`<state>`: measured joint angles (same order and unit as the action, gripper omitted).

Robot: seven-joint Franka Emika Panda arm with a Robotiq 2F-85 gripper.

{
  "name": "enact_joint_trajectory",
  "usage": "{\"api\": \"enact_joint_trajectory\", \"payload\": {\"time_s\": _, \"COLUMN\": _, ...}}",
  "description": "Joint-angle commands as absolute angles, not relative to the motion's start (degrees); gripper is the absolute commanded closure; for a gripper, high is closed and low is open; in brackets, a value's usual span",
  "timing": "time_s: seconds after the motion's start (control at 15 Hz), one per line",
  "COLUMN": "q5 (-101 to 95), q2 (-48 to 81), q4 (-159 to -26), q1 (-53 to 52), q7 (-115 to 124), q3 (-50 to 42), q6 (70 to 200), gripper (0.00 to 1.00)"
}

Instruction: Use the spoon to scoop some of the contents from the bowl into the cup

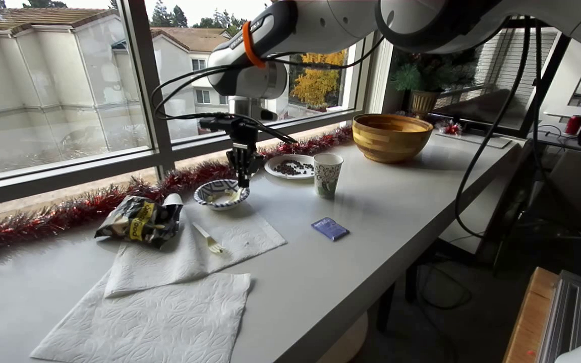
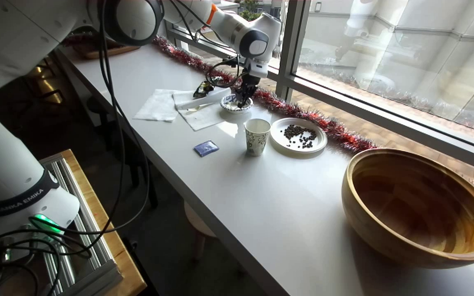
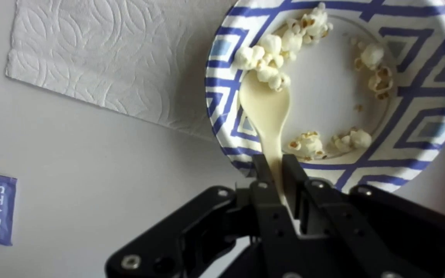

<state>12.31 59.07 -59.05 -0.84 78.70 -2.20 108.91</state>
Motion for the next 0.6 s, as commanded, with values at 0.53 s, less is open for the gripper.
{"api": "enact_joint_trajectory", "payload": {"time_s": 0.53, "q5": 18.1, "q2": 59.7, "q4": -58.8, "q1": 2.3, "q7": 72.5, "q3": 1.9, "q6": 108.3, "gripper": 0.97}}
